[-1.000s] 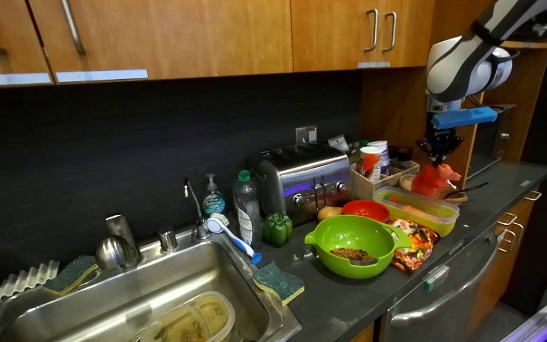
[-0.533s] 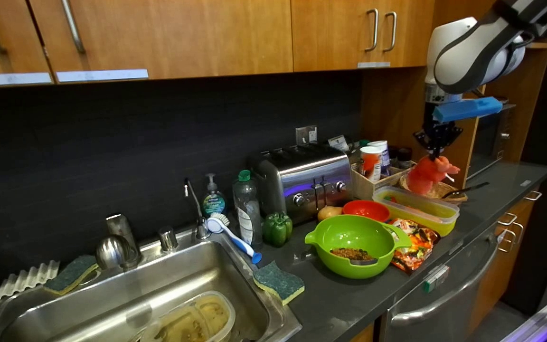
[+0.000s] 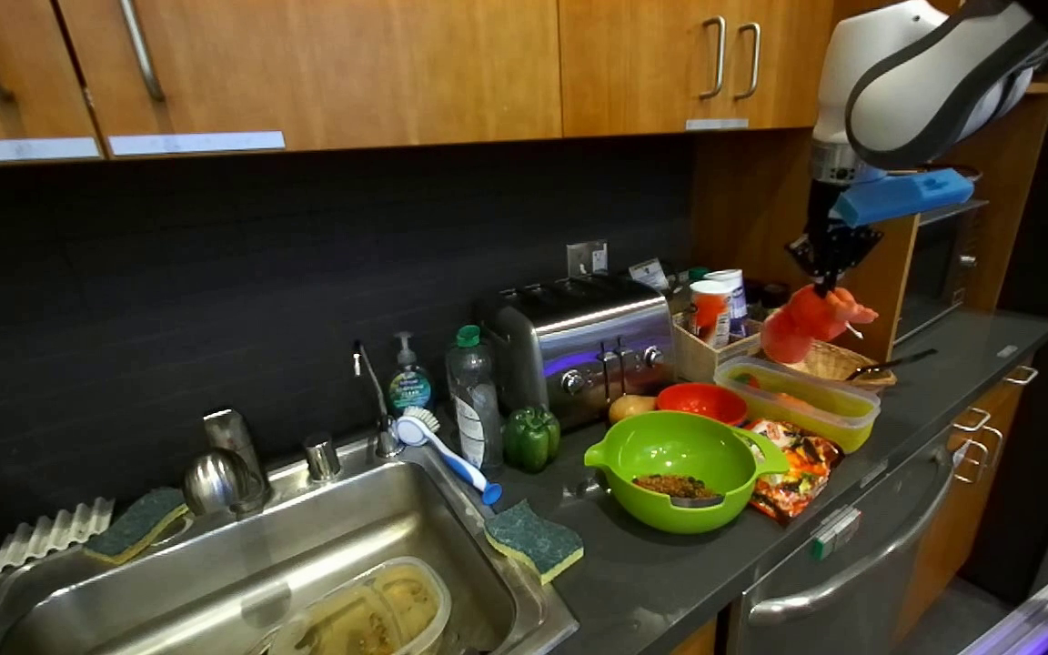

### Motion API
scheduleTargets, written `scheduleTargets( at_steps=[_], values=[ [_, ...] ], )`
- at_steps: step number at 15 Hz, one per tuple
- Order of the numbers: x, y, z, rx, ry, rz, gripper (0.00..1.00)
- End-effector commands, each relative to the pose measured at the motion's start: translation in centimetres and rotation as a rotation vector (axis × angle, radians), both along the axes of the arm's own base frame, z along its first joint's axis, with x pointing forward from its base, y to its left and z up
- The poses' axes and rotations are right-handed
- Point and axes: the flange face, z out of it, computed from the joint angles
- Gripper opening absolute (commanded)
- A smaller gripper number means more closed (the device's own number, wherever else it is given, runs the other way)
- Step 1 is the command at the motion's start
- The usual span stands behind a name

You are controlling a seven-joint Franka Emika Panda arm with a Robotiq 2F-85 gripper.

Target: Put the bird plush toy in the light green bowl.

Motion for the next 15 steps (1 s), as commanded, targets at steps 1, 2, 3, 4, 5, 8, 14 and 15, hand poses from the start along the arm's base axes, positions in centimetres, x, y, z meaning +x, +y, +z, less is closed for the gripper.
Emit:
scheduleTargets(
  at_steps=[1, 2, 3, 4, 5, 8, 14, 15],
  values=[
    [-1.6, 2.5, 0.8, -0.038, -0.024, 0.049, 0.01],
    [-1.7, 3.3, 0.8, -0.046, -0.023, 0.066, 0.01],
    [-1.8, 4.3, 0.8, -0.055, -0.021, 0.086, 0.01],
    [-1.9, 5.1, 0.8, -0.063, -0.018, 0.105, 0.01],
    [-1.8, 5.9, 0.8, -0.070, -0.015, 0.126, 0.01],
    [-1.9, 8.6, 0.9, -0.096, -0.013, 0.175, 0.01],
    [-2.9, 13.6, 0.5, -0.126, 0.019, 0.253, 0.01],
    [-3.3, 14.6, 0.2, -0.135, 0.029, 0.268, 0.01]
  ],
)
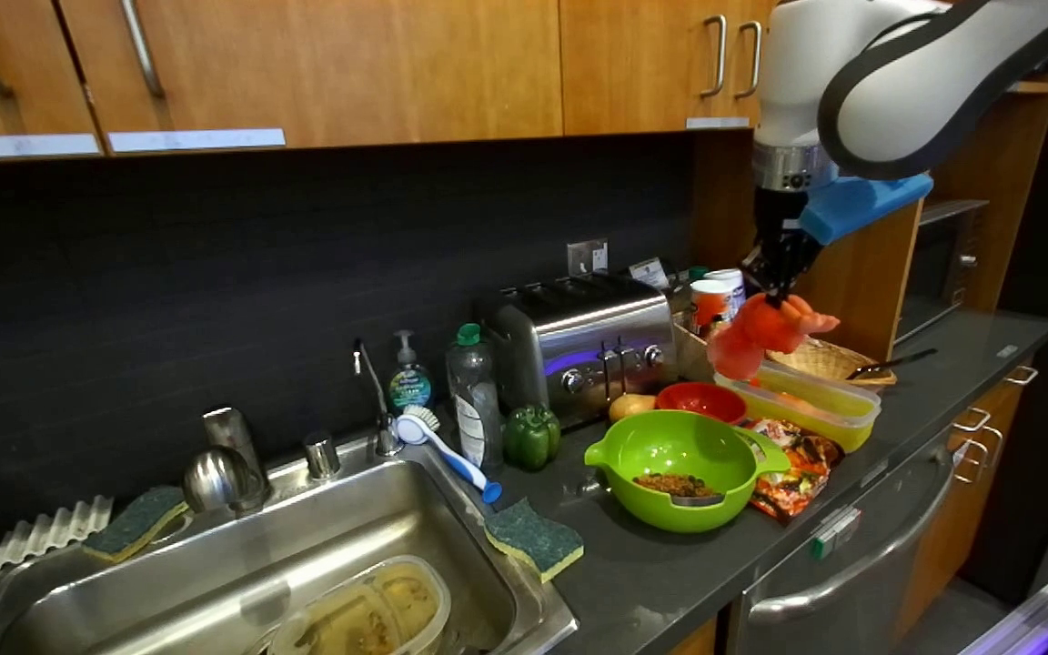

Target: Put the bird plush toy in the light green bowl.

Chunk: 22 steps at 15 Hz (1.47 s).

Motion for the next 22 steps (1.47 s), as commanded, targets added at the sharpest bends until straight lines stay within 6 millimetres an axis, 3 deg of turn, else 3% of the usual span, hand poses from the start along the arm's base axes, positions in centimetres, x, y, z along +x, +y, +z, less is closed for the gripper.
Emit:
scheduleTargets(
  at_steps=[1, 11, 14, 17, 22],
  values=[
    [-1.7, 3.1, -0.3, -0.036, 0.012, 0.034, 0.01],
    [-7.7, 12.4, -0.4, -0.119, -0.009, 0.185, 0.01],
    [-9.4, 14.4, -0.3, -0.138, -0.021, 0.228, 0.01],
    [-9.3, 14.7, -0.5, -0.147, 0.000, 0.243, 0.01],
    [-7.2, 13.2, -1.0, -0.085, 0.093, 0.262, 0.01]
  ],
)
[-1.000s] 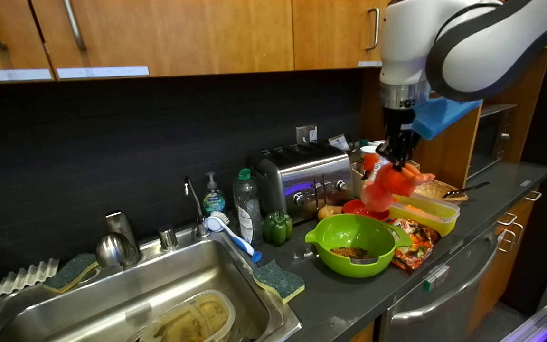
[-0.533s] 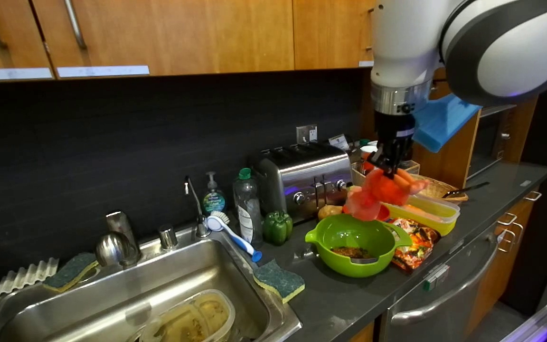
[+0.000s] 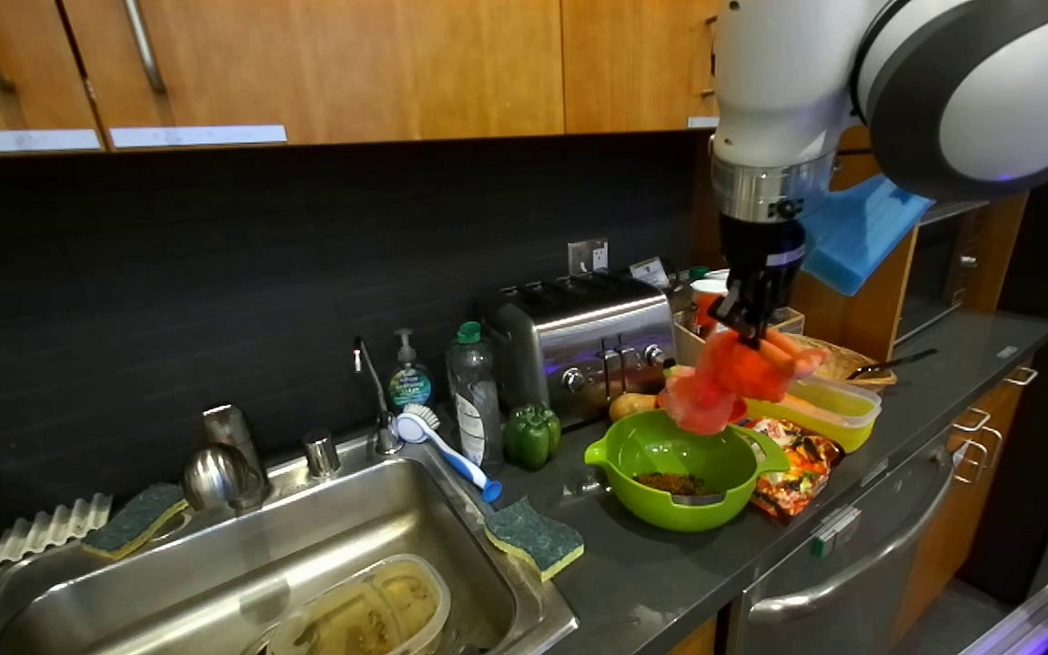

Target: Put the bird plush toy in the light green bowl.

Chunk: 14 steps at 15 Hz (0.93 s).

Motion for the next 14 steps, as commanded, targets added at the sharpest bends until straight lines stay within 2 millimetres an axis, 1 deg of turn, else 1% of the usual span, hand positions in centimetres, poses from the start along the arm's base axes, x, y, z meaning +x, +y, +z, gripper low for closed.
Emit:
scheduleTargets(
  at_steps=[1, 6, 10, 11, 12, 14],
  values=[
    [1.6, -1.1, -0.5, 0.030, 0.090, 0.009, 0.01],
    [3.2, -2.1, -2.7, 0.036, 0.193, -0.004, 0.01],
    [3.9, -2.1, -3.7, 0.037, 0.227, -0.013, 0.01],
    [4.0, -2.0, -3.8, 0.037, 0.231, -0.017, 0.30],
    [4.1, -2.0, -3.8, 0.038, 0.234, -0.019, 0.31],
    [4.4, -1.8, -3.9, 0.039, 0.235, -0.019, 0.41]
  ],
)
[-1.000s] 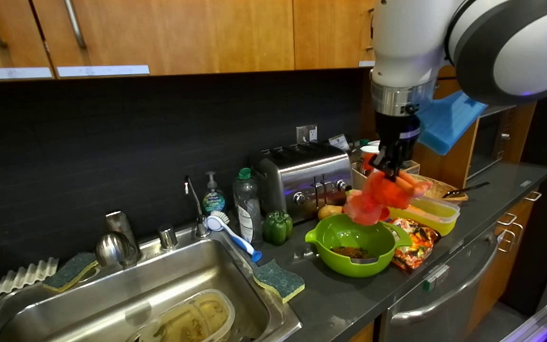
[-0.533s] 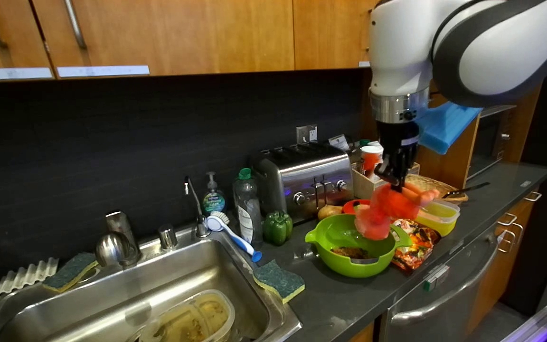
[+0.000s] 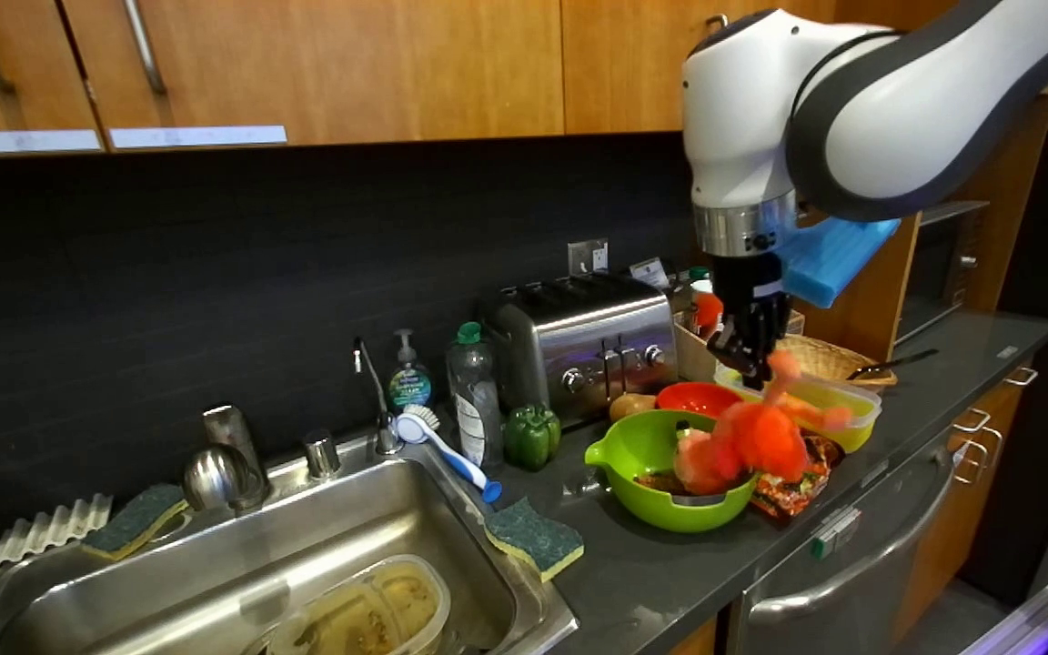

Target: Put the bird plush toy in the light green bowl.

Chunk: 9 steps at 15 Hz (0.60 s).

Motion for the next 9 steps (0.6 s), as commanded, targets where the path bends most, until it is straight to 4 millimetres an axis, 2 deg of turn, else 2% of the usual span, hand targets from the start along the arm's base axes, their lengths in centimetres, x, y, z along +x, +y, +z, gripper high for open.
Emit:
scheduleTargets(
  at_steps=[1, 8, 9],
  values=[
    [0.92, 0.30, 0.36, 0.007, 0.020, -0.002, 0.49],
    [1.11, 0.58, 0.58, 0.012, 0.013, -0.002, 0.96],
    [1.11, 0.54, 0.62, 0.012, 0.010, -0.003, 0.99]
  ],
)
